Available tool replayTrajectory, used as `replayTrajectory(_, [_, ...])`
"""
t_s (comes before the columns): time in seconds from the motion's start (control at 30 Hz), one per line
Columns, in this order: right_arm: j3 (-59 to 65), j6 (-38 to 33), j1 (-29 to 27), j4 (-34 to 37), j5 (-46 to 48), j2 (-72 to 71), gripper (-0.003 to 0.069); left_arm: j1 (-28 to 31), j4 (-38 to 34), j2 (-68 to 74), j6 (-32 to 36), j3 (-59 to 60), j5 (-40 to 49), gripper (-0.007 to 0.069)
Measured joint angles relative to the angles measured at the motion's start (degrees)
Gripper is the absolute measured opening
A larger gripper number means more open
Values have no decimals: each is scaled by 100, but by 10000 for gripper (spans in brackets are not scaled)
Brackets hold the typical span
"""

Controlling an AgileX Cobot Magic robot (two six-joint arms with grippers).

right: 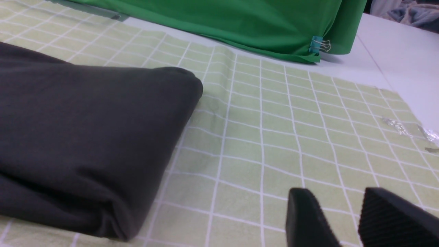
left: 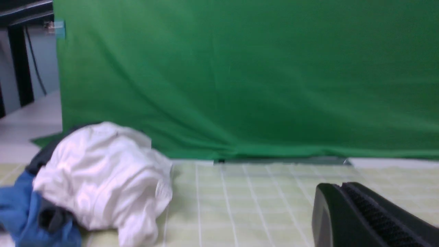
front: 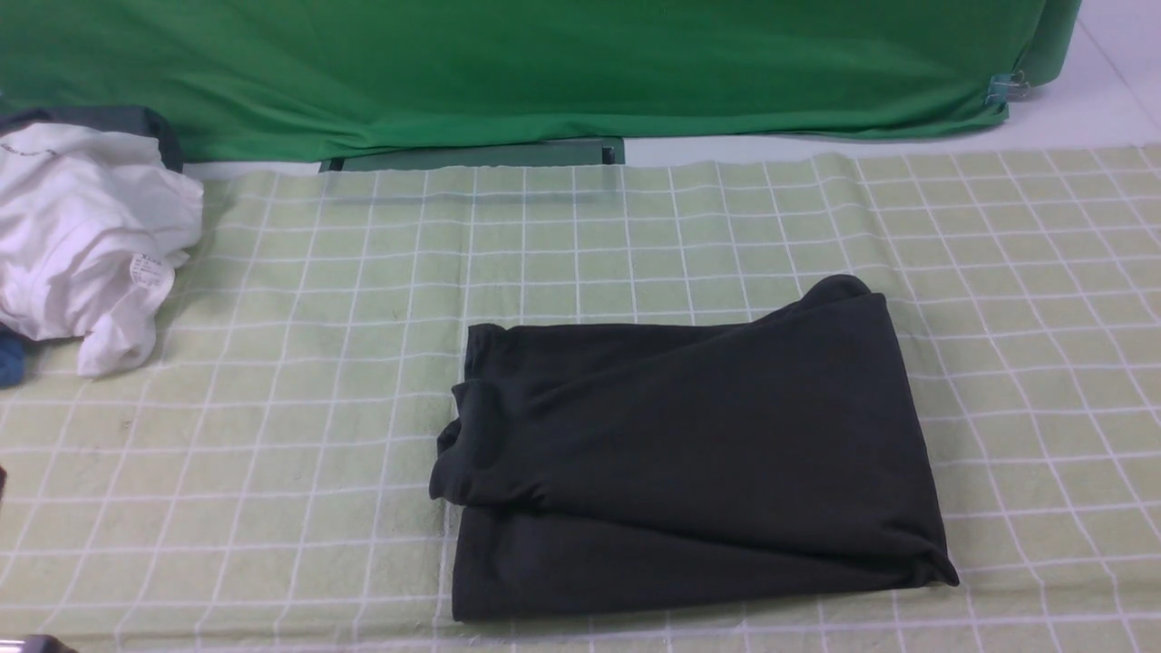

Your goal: Fold a long-sleeved shirt over a green coffee tablecloth.

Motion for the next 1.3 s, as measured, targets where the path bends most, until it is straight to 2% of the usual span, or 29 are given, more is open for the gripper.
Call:
replayTrajectory(0.23, [0,0,0,0,0,0,241,-250,361,0,-9,374,7,14])
replayTrajectory(0.6, [0,0,0,0,0,0,241,-258,384,0,-14,374,662,14])
replayTrajectory(0.77, [0,0,0,0,0,0,241,-258,384,0,-14,374,695,14])
replayTrajectory(1.3, [0,6,0,0,3,0,241,46,402,0,-8,374,737,14])
